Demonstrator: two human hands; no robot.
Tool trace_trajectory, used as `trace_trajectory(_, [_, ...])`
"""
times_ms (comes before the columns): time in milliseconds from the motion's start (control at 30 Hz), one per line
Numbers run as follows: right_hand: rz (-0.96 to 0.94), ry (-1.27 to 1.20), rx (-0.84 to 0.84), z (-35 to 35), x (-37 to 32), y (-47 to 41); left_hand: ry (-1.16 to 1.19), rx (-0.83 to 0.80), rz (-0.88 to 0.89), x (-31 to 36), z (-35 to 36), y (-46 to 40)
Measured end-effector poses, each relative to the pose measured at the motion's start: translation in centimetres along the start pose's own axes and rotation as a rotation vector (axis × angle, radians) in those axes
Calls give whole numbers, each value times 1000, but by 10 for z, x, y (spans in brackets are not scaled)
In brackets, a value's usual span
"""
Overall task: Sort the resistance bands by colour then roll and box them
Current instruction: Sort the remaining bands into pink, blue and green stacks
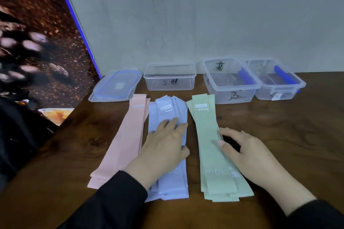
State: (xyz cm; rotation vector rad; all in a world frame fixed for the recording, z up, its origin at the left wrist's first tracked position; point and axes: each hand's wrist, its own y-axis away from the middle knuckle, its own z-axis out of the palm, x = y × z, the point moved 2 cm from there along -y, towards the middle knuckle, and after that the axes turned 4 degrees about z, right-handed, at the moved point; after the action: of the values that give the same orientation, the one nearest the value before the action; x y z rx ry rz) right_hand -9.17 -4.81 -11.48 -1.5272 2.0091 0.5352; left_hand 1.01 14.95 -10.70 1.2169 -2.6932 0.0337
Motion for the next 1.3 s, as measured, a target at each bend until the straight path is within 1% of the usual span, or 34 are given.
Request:
trace_trajectory(167, [-14, 24, 6, 1, 2, 0, 24, -34, 60, -15, -2, -2])
trace_trajectory(233, [-24, 15, 17, 2, 3, -2, 11, -60, 47, -12, -3, 2])
trace_trajectory(300, [-37, 8, 31, 4, 6, -3, 4, -46, 21, -2, -5, 7])
trace_trajectory(400, [-95, -50, 98, 7, 10, -5, 37, 75, 74, 28, -14, 16])
trace_trajectory(500, [-177, -128, 218, 4, 14, -2, 154, 237, 176, 65, -16, 24])
trace_trajectory(567, [-222, -169, 249, 1, 15, 3, 193, 332, 212, 77, -8, 26])
trace_trajectory(633, [-285, -183, 251, -2, 13, 9, 182, 380, 226, 78, 6, 24])
trace_trajectory(700, [-353, -202, 218, -4, 11, 18, 203, 374, 235, 72, 20, 21])
trace_trajectory(800, [-437, -202, 67, -4, 10, 36, 329, 402, 224, 64, 30, 21])
trace_trajectory(867, [-480, -154, -27, -1, 14, 46, 388, 420, 208, 62, 31, 21])
trace_trajectory(933, [-518, -71, -74, 3, 18, 51, 391, 426, 213, 63, 32, 21])
trace_trajectory(1033, [-522, -35, -86, 5, 20, 52, 359, 429, 226, 63, 36, 21])
trace_trajectory(1300, [-498, -100, -46, 6, 17, 51, 366, 441, 230, 66, 35, 25])
